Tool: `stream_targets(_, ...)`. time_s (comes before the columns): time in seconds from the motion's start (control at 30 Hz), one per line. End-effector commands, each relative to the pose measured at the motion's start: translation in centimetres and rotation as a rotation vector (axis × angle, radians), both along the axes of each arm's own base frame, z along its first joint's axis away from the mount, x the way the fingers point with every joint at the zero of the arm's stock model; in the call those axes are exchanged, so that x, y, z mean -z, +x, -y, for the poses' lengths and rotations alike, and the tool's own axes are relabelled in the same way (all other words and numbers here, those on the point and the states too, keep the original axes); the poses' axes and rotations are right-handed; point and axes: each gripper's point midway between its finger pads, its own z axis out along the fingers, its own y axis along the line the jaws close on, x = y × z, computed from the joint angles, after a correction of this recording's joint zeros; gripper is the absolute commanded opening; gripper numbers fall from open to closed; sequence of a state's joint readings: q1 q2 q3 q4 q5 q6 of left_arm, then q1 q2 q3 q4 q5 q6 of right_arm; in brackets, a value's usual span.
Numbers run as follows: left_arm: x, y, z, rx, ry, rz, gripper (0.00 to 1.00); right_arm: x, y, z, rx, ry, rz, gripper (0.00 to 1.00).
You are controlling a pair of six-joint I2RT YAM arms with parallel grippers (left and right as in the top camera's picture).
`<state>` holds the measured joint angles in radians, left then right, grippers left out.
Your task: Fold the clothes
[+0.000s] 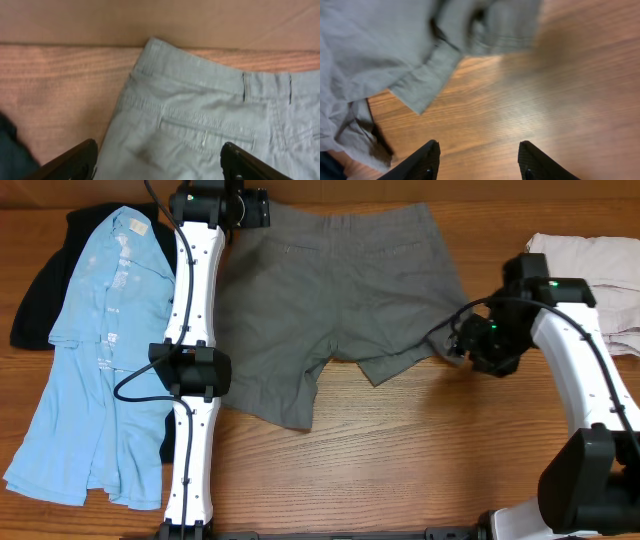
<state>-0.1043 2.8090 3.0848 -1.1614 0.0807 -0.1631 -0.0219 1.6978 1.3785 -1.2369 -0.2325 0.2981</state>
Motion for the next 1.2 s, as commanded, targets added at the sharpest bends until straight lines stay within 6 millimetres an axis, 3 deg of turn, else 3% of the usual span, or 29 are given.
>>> stream_targets(0.0, -4.9, -0.6, 0.4, -0.006, -0.01, 0.078, 0.82, 0.9, -0.2, -2.6, -0.063, 0.009, 0.028, 0.56)
stream_targets(0.23, -10.8, -3.6, 0.9, 0.008, -0.014, 0.107, 0.82, 5.5, -0.8, -6.6, -0.187, 0.009, 0.03, 0.57)
stream_targets(0.47, -16.2, -8.7, 1.5, 0.044, 0.001, 0.095, 0.84, 9.3, -0.6, -10.0, -0.292, 0.014, 0.066, 0.58)
stream_targets(0.63, -17.4, -11.0, 1.6, 0.054, 0.006, 0.069, 0.84, 11.0, 0.2, -12.0, -0.349, -0.005, 0.102, 0.6)
stream_targets(0.87, -16.4, -12.4, 1.3, 0.052, 0.018, -0.002, 0.84, 13.6, -0.9, -13.3, -0.384, -0.024, 0.044, 0.63)
stream_targets(0.9, -16.2, -12.5, 1.2, 0.052, 0.019, -0.009, 0.84, 14.1, -1.2, -13.2, -0.373, -0.031, 0.023, 0.6)
stream_targets(0.97, -16.1, -12.6, 1.2, 0.052, 0.02, -0.015, 0.84, 15.0, -1.8, -12.9, -0.341, -0.044, -0.02, 0.44)
stream_targets(1.0, -16.1, -12.7, 1.1, 0.05, 0.023, -0.019, 0.84, 15.4, -2.2, -12.5, -0.31, -0.061, -0.052, 0.24)
stream_targets(1.07, -16.0, -12.8, 0.9, 0.042, 0.033, -0.023, 0.84, 15.8, -2.8, -11.8, -0.261, -0.088, -0.093, 0.04)
stream_targets(1.17, -15.8, -12.8, 0.8, 0.037, 0.041, -0.029, 0.84, 15.4, -4.1, -10.2, -0.176, -0.118, -0.175, 0.04)
